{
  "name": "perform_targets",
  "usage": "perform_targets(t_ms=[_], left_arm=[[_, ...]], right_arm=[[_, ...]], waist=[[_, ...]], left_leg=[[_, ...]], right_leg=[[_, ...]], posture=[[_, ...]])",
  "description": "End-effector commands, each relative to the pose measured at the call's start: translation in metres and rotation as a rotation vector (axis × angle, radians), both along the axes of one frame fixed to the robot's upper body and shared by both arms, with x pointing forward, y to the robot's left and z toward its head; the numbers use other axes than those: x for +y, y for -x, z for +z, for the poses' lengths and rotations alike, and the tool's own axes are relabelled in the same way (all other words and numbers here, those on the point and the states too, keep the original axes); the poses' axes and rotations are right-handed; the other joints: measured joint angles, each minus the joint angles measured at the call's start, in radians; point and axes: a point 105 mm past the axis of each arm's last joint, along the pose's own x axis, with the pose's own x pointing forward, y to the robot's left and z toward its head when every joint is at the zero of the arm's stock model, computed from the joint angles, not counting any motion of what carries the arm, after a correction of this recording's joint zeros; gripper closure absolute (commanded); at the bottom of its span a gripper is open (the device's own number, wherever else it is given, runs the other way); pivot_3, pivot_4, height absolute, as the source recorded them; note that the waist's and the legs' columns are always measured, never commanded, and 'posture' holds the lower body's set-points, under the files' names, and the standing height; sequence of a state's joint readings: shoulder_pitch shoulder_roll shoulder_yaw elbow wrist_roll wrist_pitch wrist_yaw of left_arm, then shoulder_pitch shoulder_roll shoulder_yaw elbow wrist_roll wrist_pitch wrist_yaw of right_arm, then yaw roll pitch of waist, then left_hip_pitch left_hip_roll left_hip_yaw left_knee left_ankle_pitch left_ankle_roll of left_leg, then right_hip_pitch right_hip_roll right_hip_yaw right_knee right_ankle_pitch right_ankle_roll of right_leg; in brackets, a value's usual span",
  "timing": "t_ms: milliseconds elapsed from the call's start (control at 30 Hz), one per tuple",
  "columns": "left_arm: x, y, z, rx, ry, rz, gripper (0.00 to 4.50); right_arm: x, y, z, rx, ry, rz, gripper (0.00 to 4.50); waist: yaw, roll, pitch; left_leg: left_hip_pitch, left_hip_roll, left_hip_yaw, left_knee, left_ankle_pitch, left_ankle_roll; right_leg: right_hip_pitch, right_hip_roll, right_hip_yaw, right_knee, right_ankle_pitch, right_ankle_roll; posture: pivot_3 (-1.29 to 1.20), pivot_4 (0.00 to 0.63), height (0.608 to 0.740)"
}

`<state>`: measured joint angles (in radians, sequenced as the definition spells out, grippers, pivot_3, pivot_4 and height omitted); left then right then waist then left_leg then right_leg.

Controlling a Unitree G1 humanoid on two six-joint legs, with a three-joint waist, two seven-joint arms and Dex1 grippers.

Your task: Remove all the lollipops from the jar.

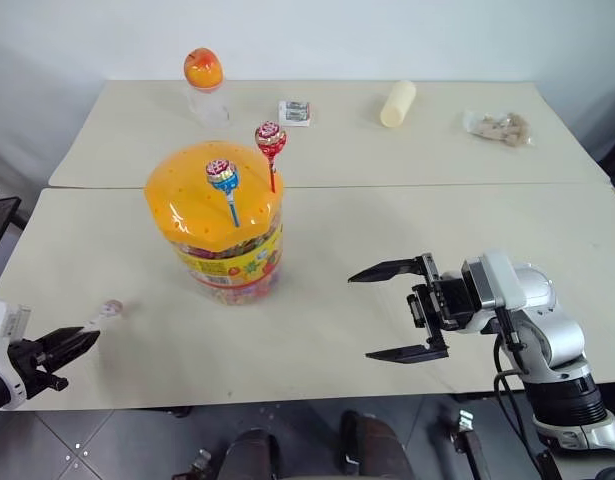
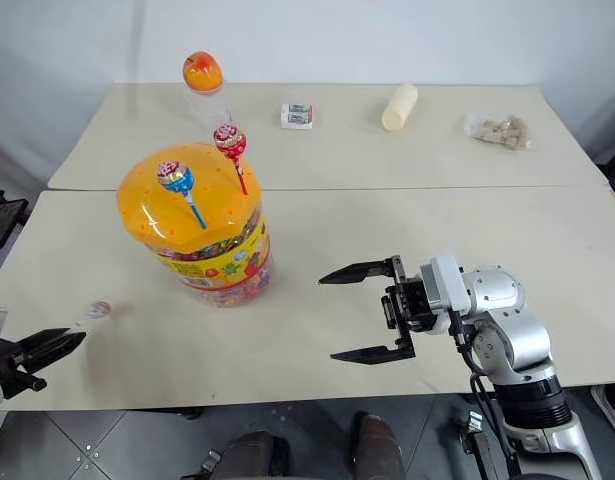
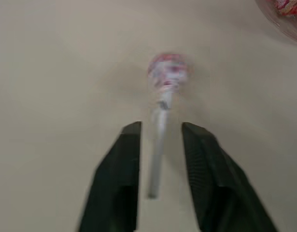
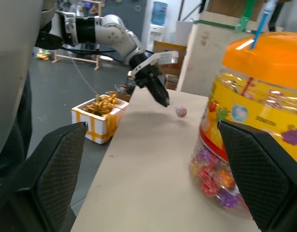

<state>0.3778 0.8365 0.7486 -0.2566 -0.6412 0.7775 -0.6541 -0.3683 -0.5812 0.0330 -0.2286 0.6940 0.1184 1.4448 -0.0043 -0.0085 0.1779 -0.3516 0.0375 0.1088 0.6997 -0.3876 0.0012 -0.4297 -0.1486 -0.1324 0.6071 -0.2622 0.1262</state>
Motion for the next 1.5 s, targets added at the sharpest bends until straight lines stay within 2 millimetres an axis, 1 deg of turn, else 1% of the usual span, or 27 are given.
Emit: perform_targets(t_ms=[33, 67, 100, 133, 167, 200, 233, 267, 333, 400, 467, 500, 567, 700, 733, 833, 900, 967, 1033, 1100, 1267, 1433, 1467, 1500], left_arm=[[0.004, -0.005, 0.006, -0.057, 0.003, -0.018, 1.81], [-0.001, -0.007, 0.016, -0.115, 0.009, -0.080, 1.52], [-0.011, -0.008, 0.030, -0.190, 0.029, -0.173, 1.20], [-0.018, -0.006, 0.043, -0.257, 0.045, -0.255, 0.96], [-0.025, -0.004, 0.057, -0.334, 0.061, -0.327, 0.60], [-0.030, -0.004, 0.072, -0.405, 0.116, -0.359, 0.43], [-0.033, -0.003, 0.081, -0.448, 0.155, -0.375, 0.43], [-0.042, -0.004, 0.096, -0.504, 0.191, -0.427, 0.43], [-0.061, -0.005, 0.113, -0.587, 0.192, -0.514, 0.43], [-0.081, -0.008, 0.135, -0.682, 0.273, -0.587, 0.43], [-0.110, -0.004, 0.158, -0.795, 0.372, -0.706, 0.43], [-0.120, -0.003, 0.162, -0.808, 0.412, -0.748, 0.43], [-0.131, -0.003, 0.161, -0.792, 0.463, -0.783, 0.43], [-0.132, -0.006, 0.157, -0.797, 0.491, -0.772, 0.43], [-0.131, -0.006, 0.156, -0.801, 0.485, -0.769, 0.43], [-0.119, -0.007, 0.149, -0.789, 0.502, -0.728, 0.43], [-0.110, -0.010, 0.144, -0.789, 0.498, -0.696, 0.43], [-0.100, -0.012, 0.137, -0.784, 0.469, -0.663, 0.43], [-0.091, -0.011, 0.134, -0.786, 0.453, -0.643, 0.34], [-0.087, -0.009, 0.136, -0.822, 0.445, -0.652, 0.34], [-0.090, -0.009, 0.133, -0.807, 0.442, -0.687, 0.34], [-0.092, -0.009, 0.133, -0.810, 0.455, -0.712, 0.34], [-0.093, -0.010, 0.133, -0.810, 0.456, -0.715, 0.34], [-0.093, -0.010, 0.133, -0.811, 0.457, -0.718, 0.34]], right_arm=[[0.001, -0.008, 0.028, 0.015, -0.107, -0.066, 0.00], [0.001, -0.014, 0.033, 0.033, -0.119, -0.106, 0.00], [0.003, -0.020, 0.043, 0.051, -0.162, -0.128, 0.00], [0.005, -0.024, 0.052, 0.066, -0.192, -0.142, 0.00], [0.007, -0.028, 0.058, 0.079, -0.208, -0.159, 0.00], [0.010, -0.035, 0.063, 0.095, -0.212, -0.194, 0.00], [0.012, -0.040, 0.066, 0.106, -0.207, -0.222, 0.00], [0.018, -0.048, 0.074, 0.113, -0.222, -0.261, 0.00], [0.025, -0.059, 0.091, 0.133, -0.267, -0.308, 0.00], [0.031, -0.071, 0.097, 0.164, -0.249, -0.373, 0.00], [0.041, -0.071, 0.103, 0.160, -0.232, -0.339, 0.00], [0.045, -0.070, 0.105, 0.153, -0.226, -0.321, 0.00], [0.053, -0.070, 0.107, 0.151, -0.221, -0.307, 0.00], [0.058, -0.070, 0.105, 0.166, -0.199, -0.297, 0.00], [0.059, -0.070, 0.104, 0.172, -0.194, -0.289, 0.00], [0.071, -0.061, 0.101, 0.195, -0.152, -0.232, 0.00], [0.079, -0.061, 0.098, 0.206, -0.127, -0.234, 0.00], [0.089, -0.062, 0.096, 0.180, -0.100, -0.239, 0.00], [0.098, -0.061, 0.098, 0.182, -0.098, -0.225, 0.39], [0.104, -0.059, 0.100, 0.188, -0.105, -0.215, 0.92], [0.110, -0.057, 0.102, 0.171, -0.119, -0.204, 2.55], [0.111, -0.056, 0.104, 0.163, -0.142, -0.192, 4.22], [0.111, -0.056, 0.105, 0.160, -0.148, -0.190, 4.49], [0.111, -0.056, 0.105, 0.159, -0.154, -0.188, 4.49]], waist=[[-0.002, 0.000, 0.000], [-0.002, 0.000, 0.000], [-0.001, 0.000, 0.000], [-0.001, 0.000, 0.000], [-0.001, 0.000, 0.000], [-0.001, 0.000, 0.000], [-0.001, 0.000, 0.000], [0.000, 0.000, 0.000], [-0.001, 0.000, 0.000], [0.000, 0.000, 0.000], [0.002, 0.000, 0.000], [0.000, 0.000, 0.000], [-0.006, 0.000, 0.000], [-0.029, 0.000, 0.000], [-0.031, 0.000, 0.000], [-0.032, 0.000, 0.000], [-0.032, 0.000, 0.000], [-0.031, 0.000, 0.000], [-0.031, 0.000, 0.000], [-0.031, 0.000, 0.000], [-0.025, 0.000, 0.000], [-0.030, 0.000, 0.000], [-0.030, 0.000, 0.000], [-0.032, 0.000, 0.000]], left_leg=[[0.000, 0.000, 0.000, 0.000, 0.000, 0.000], [0.000, 0.000, 0.001, 0.000, 0.000, 0.000], [0.000, 0.000, 0.002, 0.000, 0.000, 0.000], [0.000, 0.001, 0.002, 0.001, 0.000, 0.000], [0.000, 0.001, 0.002, 0.001, 0.000, 0.000], [0.000, 0.001, 0.003, 0.001, 0.000, 0.000], [0.000, 0.001, 0.003, 0.001, 0.000, 0.000], [-0.001, 0.002, 0.003, 0.001, 0.000, 0.000], [-0.001, 0.002, 0.002, 0.001, 0.000, 0.000], [-0.001, 0.001, 0.002, 0.001, 0.000, 0.000], [-0.001, 0.001, 0.000, 0.002, 0.000, 0.000], [-0.001, 0.001, -0.001, 0.002, 0.000, 0.000], [-0.001, 0.001, -0.001, 0.002, 0.000, 0.000], [-0.001, 0.000, -0.001, 0.000, 0.000, 0.000], [-0.001, 0.000, -0.001, 0.000, 0.000, 0.000], [-0.001, 0.000, 0.000, 0.001, 0.000, 0.000], [-0.001, 0.000, 0.000, 0.001, 0.000, 0.000], [-0.001, 0.000, 0.000, 0.001, 0.000, -0.001], [-0.001, 0.000, 0.001, 0.000, 0.000, 0.000], [-0.001, 0.000, 0.001, 0.000, 0.000, -0.001], [-0.001, 0.000, 0.000, 0.000, 0.000, -0.001], [-0.001, 0.000, 0.000, 0.000, 0.000, -0.001], [-0.001, 0.000, 0.000, 0.000, 0.000, -0.001], [-0.001, 0.000, 0.000, 0.000, 0.000, -0.001]], right_leg=[[0.000, 0.000, 0.000, 0.000, 0.000, 0.000], [0.000, 0.000, 0.000, 0.000, 0.000, 0.000], [-0.001, 0.000, 0.000, 0.000, 0.000, 0.000], [-0.001, 0.000, 0.000, 0.000, 0.000, 0.000], [-0.001, 0.000, 0.000, 0.000, 0.000, 0.000], [-0.002, 0.000, 0.000, 0.001, 0.000, 0.000], [-0.002, 0.000, 0.000, 0.001, 0.000, 0.000], [-0.003, 0.000, 0.000, 0.002, 0.000, -0.001], [-0.004, 0.000, 0.000, 0.004, 0.000, -0.001], [-0.003, 0.000, 0.000, 0.004, 0.000, -0.001], [-0.003, 0.000, 0.000, 0.005, 0.000, -0.001], [-0.003, -0.001, 0.000, 0.005, 0.000, -0.001], [-0.002, -0.001, 0.000, 0.006, 0.000, 0.000], [-0.002, 0.000, -0.001, 0.005, 0.000, 0.000], [-0.003, 0.000, -0.001, 0.005, 0.000, 0.000], [-0.002, 0.000, 0.000, 0.005, 0.000, 0.000], [-0.003, 0.000, 0.000, 0.005, 0.000, 0.000], [-0.003, 0.001, 0.000, 0.005, 0.000, 0.000], [-0.003, 0.001, 0.000, 0.004, 0.000, 0.000], [-0.003, 0.001, 0.000, 0.004, 0.000, 0.000], [-0.002, 0.001, -0.001, 0.004, 0.000, 0.000], [-0.002, 0.001, -0.001, 0.004, 0.000, 0.000], [-0.002, 0.001, -0.001, 0.004, 0.000, 0.000], [-0.002, 0.001, -0.001, 0.004, 0.000, 0.000]], posture=[[0.00, 0.150, 0.740], [0.00, 0.150, 0.740], [0.00, 0.150, 0.740], [0.00, 0.150, 0.740], [0.00, 0.150, 0.740], [0.00, 0.150, 0.740], [0.00, 0.150, 0.740], [0.00, 0.150, 0.740], [0.00, 0.150, 0.740], [0.00, 0.150, 0.740], [0.00, 0.150, 0.740], [0.00, 0.150, 0.740], [0.00, 0.150, 0.740], [0.00, 0.150, 0.740], [0.00, 0.150, 0.740], [0.00, 0.150, 0.740], [0.00, 0.150, 0.740], [0.00, 0.150, 0.740], [0.00, 0.150, 0.740], [0.00, 0.150, 0.740], [0.00, 0.150, 0.740], [0.00, 0.150, 0.740], [0.00, 0.150, 0.740], [0.00, 0.150, 0.740]])
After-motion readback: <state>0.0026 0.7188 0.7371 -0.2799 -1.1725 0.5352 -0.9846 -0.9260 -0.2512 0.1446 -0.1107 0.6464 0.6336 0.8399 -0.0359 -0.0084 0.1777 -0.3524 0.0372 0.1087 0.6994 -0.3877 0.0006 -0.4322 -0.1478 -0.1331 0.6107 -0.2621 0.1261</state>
